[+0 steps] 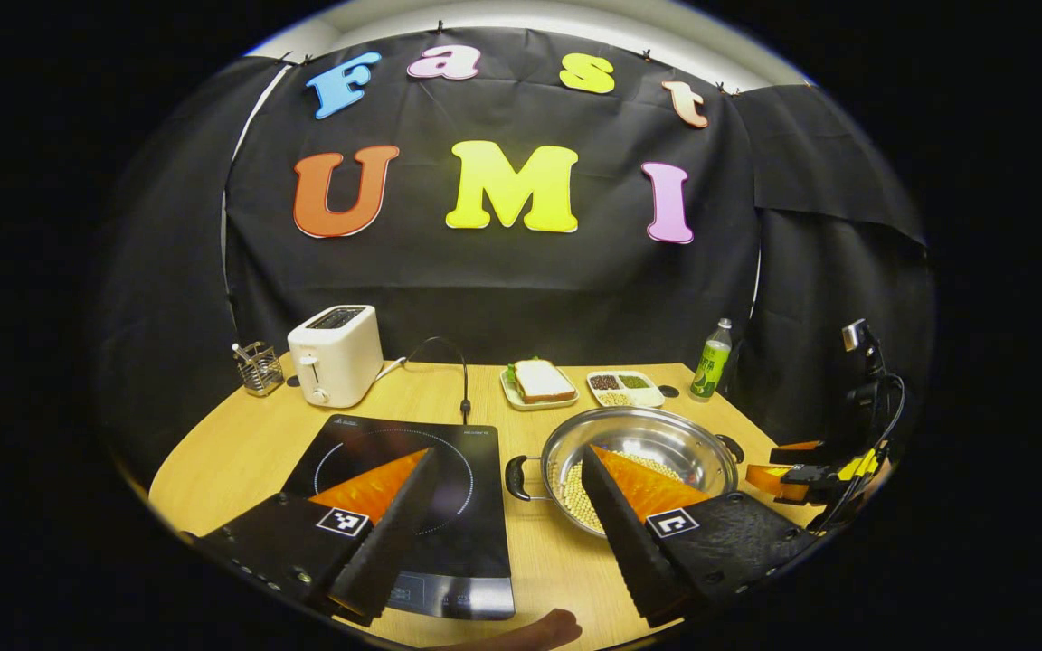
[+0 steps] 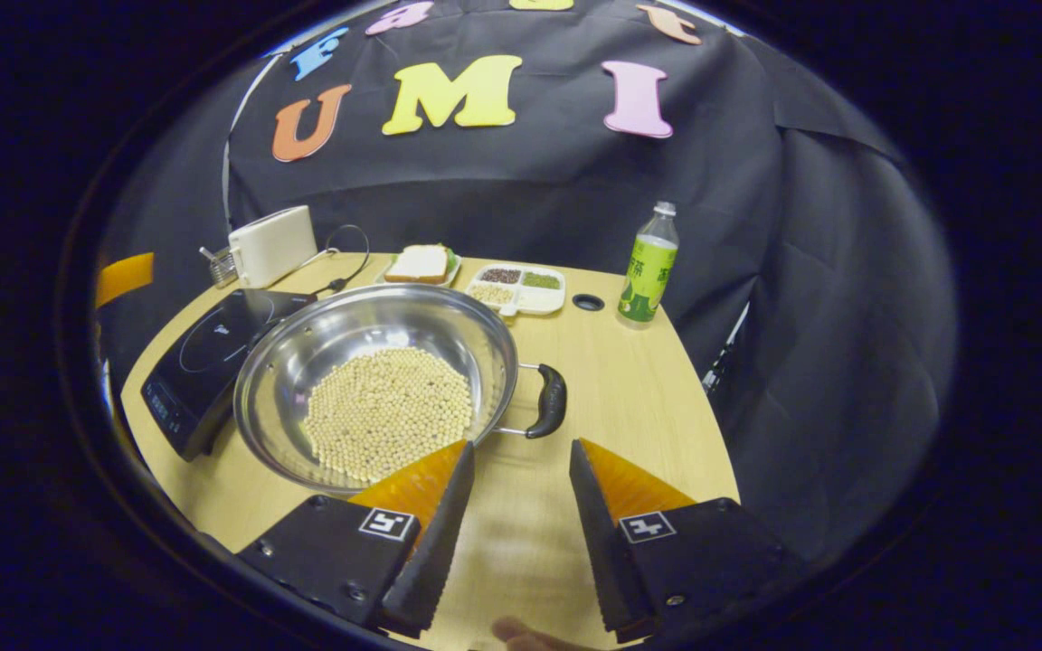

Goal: First push the handle of the pot to place it horizontally, then grasp the pot with both hands and set it on the induction cooktop.

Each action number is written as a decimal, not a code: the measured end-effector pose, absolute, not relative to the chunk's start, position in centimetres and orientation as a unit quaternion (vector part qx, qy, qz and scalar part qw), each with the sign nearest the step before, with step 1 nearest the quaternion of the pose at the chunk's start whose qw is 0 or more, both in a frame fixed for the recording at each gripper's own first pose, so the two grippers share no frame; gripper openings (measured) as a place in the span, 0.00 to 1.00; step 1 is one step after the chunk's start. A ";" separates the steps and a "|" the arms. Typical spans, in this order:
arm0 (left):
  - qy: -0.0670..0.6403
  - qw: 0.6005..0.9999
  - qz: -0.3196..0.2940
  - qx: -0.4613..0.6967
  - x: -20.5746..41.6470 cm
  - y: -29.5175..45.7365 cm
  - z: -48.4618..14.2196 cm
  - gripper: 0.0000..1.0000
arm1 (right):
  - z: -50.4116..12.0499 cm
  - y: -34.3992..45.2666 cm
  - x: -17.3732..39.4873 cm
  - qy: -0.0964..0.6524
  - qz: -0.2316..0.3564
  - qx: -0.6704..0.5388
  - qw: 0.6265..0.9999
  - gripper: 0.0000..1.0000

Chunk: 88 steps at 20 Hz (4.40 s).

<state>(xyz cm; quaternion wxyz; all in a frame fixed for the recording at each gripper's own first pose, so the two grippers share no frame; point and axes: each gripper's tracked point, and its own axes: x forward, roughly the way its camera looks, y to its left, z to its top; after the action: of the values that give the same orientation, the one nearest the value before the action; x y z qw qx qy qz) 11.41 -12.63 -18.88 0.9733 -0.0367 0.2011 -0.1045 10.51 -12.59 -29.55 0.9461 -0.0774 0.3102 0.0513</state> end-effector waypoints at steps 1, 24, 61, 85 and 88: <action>0.210 0.971 -0.104 -0.043 11.6 -12.9 -19.5 0.95 | -29.1 -12.3 10.5 0.305 0.054 -0.068 0.948 0.69; 0.353 0.931 -0.098 -0.003 19.3 -16.8 -32.1 0.93 | -32.2 -12.6 18.7 0.303 0.018 -0.001 0.953 0.90; 0.276 0.956 -0.098 -0.025 17.4 -11.6 -23.4 0.56 | -22.6 -7.1 13.5 0.269 -0.002 -0.004 0.963 0.61; 0.246 0.968 0.021 -0.033 20.5 11.5 -22.7 0.56 | -22.0 16.9 18.7 0.263 0.082 -0.024 0.961 0.61; 0.249 0.967 0.025 -0.042 21.2 12.8 -23.8 0.56 | -22.7 18.3 19.6 0.258 0.084 -0.029 0.962 0.61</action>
<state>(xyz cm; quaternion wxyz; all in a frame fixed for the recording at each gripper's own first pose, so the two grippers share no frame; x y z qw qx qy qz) 21.25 12.75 -23.82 0.9672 -0.0422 0.2493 0.0245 19.63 18.29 -22.66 0.9619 -0.0287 0.2585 0.0838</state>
